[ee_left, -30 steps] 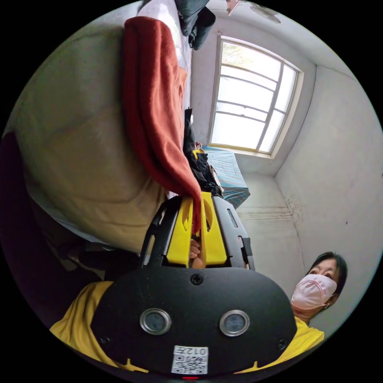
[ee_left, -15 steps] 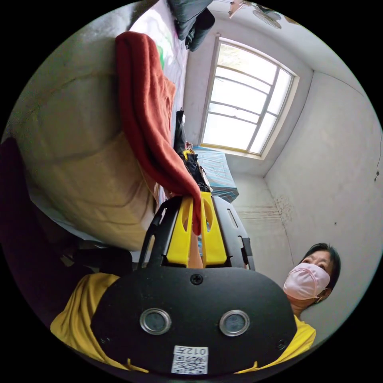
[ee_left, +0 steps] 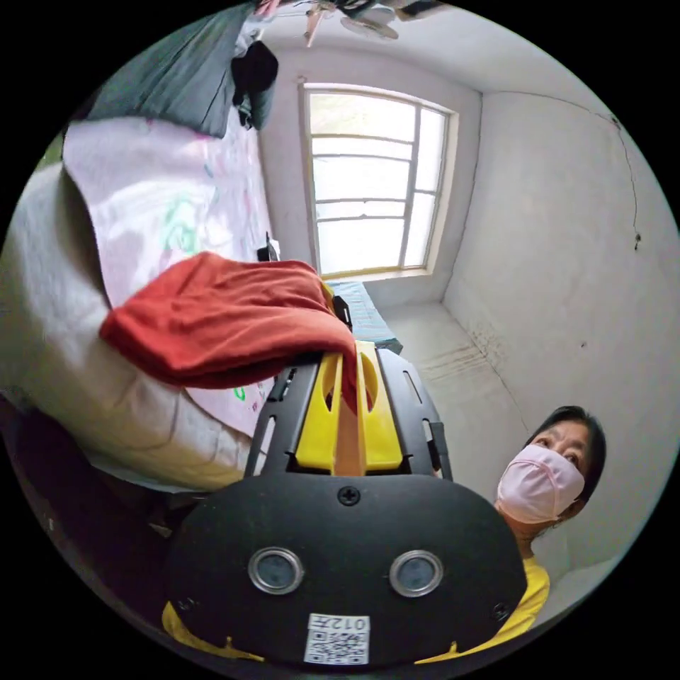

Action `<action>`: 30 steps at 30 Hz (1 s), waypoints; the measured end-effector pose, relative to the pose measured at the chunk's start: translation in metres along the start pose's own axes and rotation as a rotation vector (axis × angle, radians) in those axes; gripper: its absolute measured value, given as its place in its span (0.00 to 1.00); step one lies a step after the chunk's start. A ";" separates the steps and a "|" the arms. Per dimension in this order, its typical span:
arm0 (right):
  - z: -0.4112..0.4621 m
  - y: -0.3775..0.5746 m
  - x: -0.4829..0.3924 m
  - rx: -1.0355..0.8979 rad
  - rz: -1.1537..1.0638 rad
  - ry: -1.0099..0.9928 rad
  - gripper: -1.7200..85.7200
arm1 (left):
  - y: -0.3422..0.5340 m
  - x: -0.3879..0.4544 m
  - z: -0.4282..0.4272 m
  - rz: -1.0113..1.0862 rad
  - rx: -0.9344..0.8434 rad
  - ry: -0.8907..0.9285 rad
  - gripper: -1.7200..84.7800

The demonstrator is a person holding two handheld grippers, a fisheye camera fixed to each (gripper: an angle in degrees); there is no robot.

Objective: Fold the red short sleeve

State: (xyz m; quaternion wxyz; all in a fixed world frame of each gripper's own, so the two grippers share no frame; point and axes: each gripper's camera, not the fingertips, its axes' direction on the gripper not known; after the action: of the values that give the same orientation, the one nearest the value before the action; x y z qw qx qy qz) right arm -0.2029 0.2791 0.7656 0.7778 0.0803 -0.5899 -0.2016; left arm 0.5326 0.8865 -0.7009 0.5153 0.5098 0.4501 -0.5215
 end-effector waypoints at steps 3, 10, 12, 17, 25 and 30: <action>0.072 -0.064 -0.038 -0.078 -0.040 0.032 0.02 | -0.068 0.034 -0.047 0.073 0.047 -0.067 0.09; 0.229 -0.195 -0.164 -0.101 -0.283 -0.171 0.02 | -0.207 0.183 -0.150 0.376 0.173 -0.277 0.08; 0.262 -0.219 -0.175 -0.115 -0.304 -0.188 0.02 | -0.227 0.198 -0.167 0.400 0.196 -0.343 0.08; 0.363 -0.268 -0.115 -0.186 -0.221 -0.110 0.02 | -0.266 0.124 -0.199 0.224 0.227 -0.356 0.07; 0.422 -0.271 0.007 -0.267 0.026 0.013 0.02 | -0.243 -0.044 -0.205 -0.144 0.273 -0.154 0.05; 0.419 -0.279 0.010 -0.288 0.028 0.054 0.02 | -0.238 -0.023 -0.185 -0.098 0.266 -0.208 0.04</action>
State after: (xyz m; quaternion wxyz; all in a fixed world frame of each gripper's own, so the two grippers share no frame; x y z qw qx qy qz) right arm -0.6594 0.0700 0.7949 0.7995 -0.0353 -0.5349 -0.2710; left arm 0.3070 1.0870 -0.7048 0.4610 0.4941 0.3456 -0.6511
